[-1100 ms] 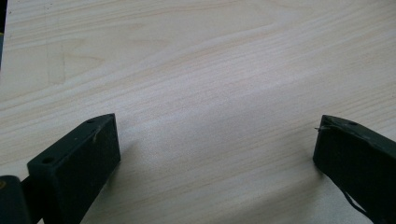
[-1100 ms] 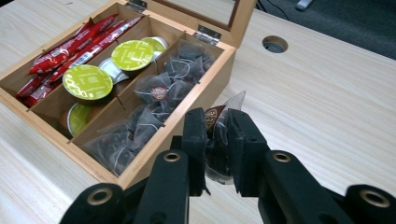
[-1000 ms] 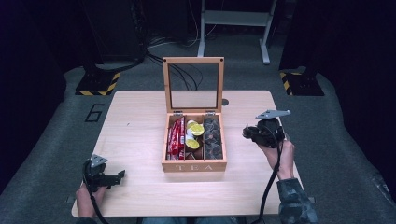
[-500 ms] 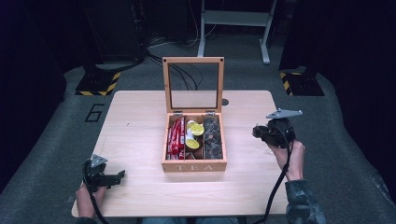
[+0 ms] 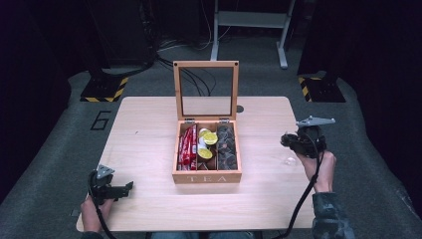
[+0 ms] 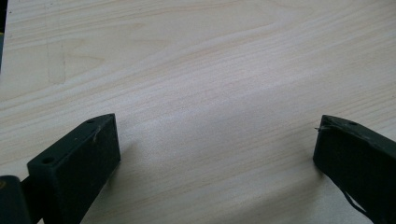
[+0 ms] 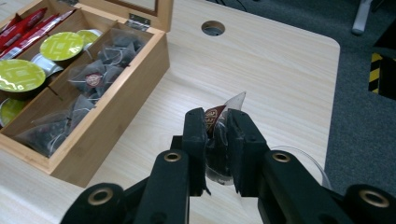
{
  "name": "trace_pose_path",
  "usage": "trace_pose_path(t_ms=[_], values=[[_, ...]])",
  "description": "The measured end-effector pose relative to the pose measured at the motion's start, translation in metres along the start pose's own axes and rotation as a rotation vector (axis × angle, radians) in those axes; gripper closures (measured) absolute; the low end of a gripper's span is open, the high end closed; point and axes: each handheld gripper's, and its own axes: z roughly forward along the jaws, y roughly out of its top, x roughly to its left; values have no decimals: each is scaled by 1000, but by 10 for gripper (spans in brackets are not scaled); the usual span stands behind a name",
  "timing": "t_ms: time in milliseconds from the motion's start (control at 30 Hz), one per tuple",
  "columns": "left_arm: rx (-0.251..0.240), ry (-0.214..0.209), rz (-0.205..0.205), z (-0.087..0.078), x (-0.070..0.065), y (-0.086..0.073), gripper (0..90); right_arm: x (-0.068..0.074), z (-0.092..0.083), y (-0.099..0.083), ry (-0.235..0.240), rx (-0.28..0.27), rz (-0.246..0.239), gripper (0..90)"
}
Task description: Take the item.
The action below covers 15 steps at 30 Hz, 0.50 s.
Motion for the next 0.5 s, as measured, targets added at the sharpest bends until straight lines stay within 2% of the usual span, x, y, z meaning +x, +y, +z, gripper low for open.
trace_pose_path(t_ms=[67,100,233,300,367,500], values=[[0,0,0,0,0,0,3,-7,0,-1,-9,-2,19,780],[0,0,0,0,0,0,3,-9,1,-2,-12,0,10,780],[0,0,0,0,0,0,3,-13,2,-2,-33,9,33,780],[1,-1,0,0,0,0,3,-16,3,-3,-43,12,28,780],[4,-1,1,0,0,0,3,-20,5,-3,-68,26,36,781],[6,-2,1,0,0,0,3,-28,8,-6,-80,35,55,781]])
